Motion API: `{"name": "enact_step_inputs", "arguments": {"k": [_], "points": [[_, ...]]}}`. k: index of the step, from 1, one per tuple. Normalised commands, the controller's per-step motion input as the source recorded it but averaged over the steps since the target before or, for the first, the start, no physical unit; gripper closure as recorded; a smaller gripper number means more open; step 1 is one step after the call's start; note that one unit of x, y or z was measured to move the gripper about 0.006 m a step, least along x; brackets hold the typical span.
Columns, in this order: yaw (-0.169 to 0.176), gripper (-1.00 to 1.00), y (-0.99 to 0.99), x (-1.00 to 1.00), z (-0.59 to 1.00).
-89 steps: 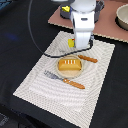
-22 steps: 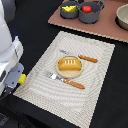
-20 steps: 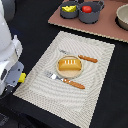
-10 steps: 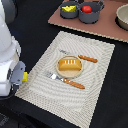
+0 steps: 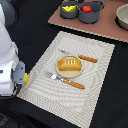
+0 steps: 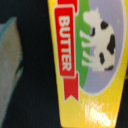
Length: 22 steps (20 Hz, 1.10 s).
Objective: Interact with the objects in diverse but meaningful ways.
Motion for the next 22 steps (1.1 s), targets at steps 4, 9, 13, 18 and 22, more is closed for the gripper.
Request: {"name": "enact_step_inputs", "arguments": {"k": [4,9,13,18,22], "points": [[0.024,-1.00,0.28,0.00,0.96],[0.038,-1.00,0.33,0.23,0.80],[0.000,-1.00,0.43,0.84,0.71],[0.000,-1.00,0.37,0.86,0.54],[0.000,-1.00,0.26,0.85,0.40]]}}
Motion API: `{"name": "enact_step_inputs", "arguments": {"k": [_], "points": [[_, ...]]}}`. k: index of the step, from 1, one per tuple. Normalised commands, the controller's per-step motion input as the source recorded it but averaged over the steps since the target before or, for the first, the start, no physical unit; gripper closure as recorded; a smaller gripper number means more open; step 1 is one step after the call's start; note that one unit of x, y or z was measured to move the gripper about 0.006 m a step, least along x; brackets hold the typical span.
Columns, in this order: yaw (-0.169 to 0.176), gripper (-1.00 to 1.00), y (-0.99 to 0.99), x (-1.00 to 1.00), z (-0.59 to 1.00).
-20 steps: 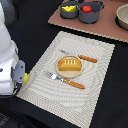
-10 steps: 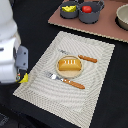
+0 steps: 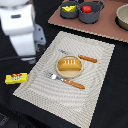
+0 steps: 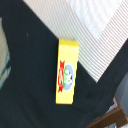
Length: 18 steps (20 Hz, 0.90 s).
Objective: Interact with the objects in diverse but meaningful ways.
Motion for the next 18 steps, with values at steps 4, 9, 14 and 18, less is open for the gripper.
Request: {"name": "enact_step_inputs", "arguments": {"k": [4,9,14,18], "points": [[0.000,-1.00,0.24,0.83,0.33],[-0.001,-1.00,0.17,0.82,0.09],[-0.043,-1.00,0.08,0.78,0.00],[-0.080,-1.00,0.03,0.74,0.00]]}}
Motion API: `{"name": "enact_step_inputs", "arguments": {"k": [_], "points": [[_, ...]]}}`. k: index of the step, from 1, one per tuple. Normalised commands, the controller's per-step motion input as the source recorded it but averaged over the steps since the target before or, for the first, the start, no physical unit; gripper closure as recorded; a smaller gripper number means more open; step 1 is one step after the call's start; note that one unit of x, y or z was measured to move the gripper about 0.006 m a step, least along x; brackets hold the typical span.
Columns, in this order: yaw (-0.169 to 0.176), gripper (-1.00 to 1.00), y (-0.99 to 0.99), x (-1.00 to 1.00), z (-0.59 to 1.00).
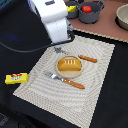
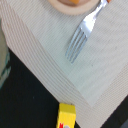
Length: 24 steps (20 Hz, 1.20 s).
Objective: Interact with the objects in diverse but meaningful ways.
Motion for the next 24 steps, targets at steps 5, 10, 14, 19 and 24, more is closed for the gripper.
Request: {"name": "enact_step_inputs", "arguments": {"k": [5,10,14,19,24], "points": [[-0.082,-1.00,0.04,0.72,-0.01],[-0.102,-1.00,0.13,0.59,0.00],[-0.063,-1.00,0.17,0.54,-0.04],[-0.003,-1.00,0.01,0.11,-0.03],[0.001,-1.00,0.01,0.42,0.00]]}}
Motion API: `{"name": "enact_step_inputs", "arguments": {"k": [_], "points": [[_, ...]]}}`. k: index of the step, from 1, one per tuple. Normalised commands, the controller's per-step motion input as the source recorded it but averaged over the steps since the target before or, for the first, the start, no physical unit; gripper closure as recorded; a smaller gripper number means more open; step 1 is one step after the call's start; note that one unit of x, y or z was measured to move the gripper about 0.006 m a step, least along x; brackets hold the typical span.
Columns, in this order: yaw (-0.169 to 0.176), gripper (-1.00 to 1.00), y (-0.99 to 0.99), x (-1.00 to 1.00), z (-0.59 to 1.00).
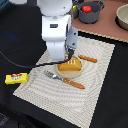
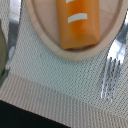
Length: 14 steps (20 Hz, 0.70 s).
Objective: Interact with the objects in diverse but meaningful ways.
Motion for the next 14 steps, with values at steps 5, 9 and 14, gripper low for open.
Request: {"name": "enact_step_inputs", "arguments": {"k": [5,9,14], "points": [[0.060,-1.00,0.00,0.51,0.00],[0.133,-1.00,0.00,0.44,0.00],[0.082,-1.00,0.02,0.52,0.05]]}}
